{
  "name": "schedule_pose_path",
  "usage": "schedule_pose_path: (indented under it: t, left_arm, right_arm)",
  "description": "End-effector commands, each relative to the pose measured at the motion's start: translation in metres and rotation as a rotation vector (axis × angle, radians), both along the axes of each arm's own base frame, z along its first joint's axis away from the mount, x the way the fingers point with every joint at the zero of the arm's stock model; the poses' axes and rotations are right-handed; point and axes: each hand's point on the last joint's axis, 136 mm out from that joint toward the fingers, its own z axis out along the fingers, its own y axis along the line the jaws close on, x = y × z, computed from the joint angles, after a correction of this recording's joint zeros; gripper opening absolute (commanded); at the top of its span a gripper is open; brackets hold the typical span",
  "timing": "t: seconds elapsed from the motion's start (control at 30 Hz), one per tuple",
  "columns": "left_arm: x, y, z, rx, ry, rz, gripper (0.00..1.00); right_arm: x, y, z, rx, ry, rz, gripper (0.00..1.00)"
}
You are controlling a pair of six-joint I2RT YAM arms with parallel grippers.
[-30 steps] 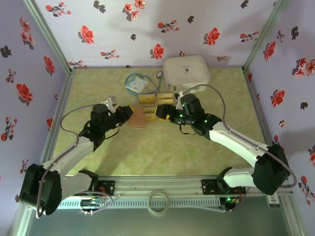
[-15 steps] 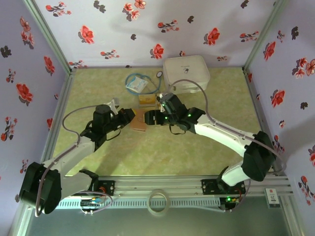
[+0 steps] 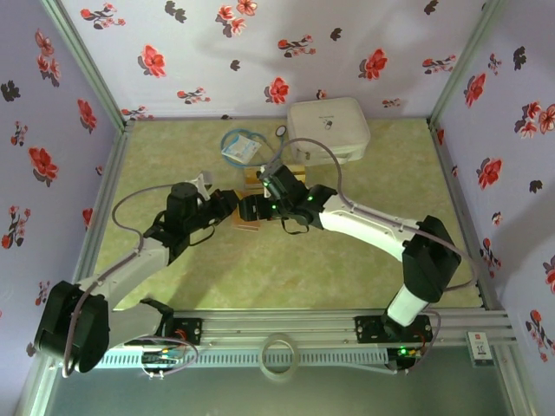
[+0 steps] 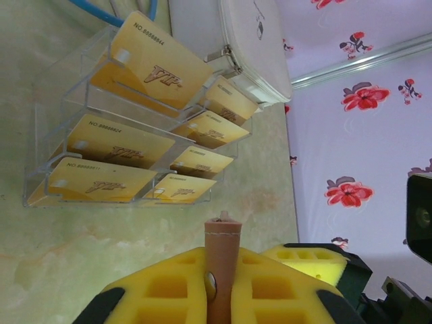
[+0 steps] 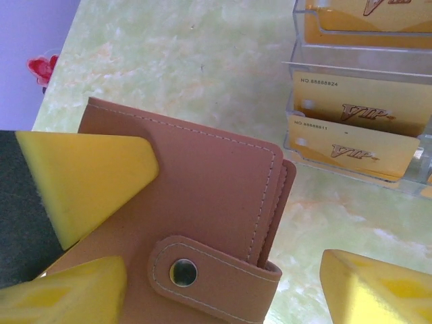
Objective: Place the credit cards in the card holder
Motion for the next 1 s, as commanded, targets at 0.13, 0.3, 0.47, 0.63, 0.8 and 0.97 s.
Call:
schedule_pose_path:
  t: [0.13,0.3,0.47,0.63,0.8,0.97]
  left_arm:
    - [0.006,-0.010,0.030,-0.046,-0.070,-0.018,0.02]
    - [0.005,-0.010,0.026,-0.043,-0.066,-0.019,0.01]
    - [0.004,-0.009,0.020,-0.033,-0.057,-0.017,0.01]
    - [0.003,-0.008,0.014,-0.024,-0.051,-0.016,0.01]
    - [0.003,-0.008,0.012,-0.018,-0.050,-0.016,0.01]
    - [0.002,-0.008,0.012,-0.016,-0.050,-0.017,0.00]
  right_arm:
    - [0.013,-0.037,-0.033,-0.169,-0.037,-0.129,0.66]
    - [0.015,-0.098,-0.055,-0.247,-0.003,-0.280,0.55]
    - [-0.001,-0.128,-0.035,-0.146,0.013,-0.341,0.55]
    - [-0.011,-0.113,-0.005,0.035,0.037,-0.294,0.61]
    - [-0.008,-0.077,0.014,0.178,0.081,-0.207,0.65]
    - [0.001,-0.048,0.022,0.250,0.108,-0.154,0.65]
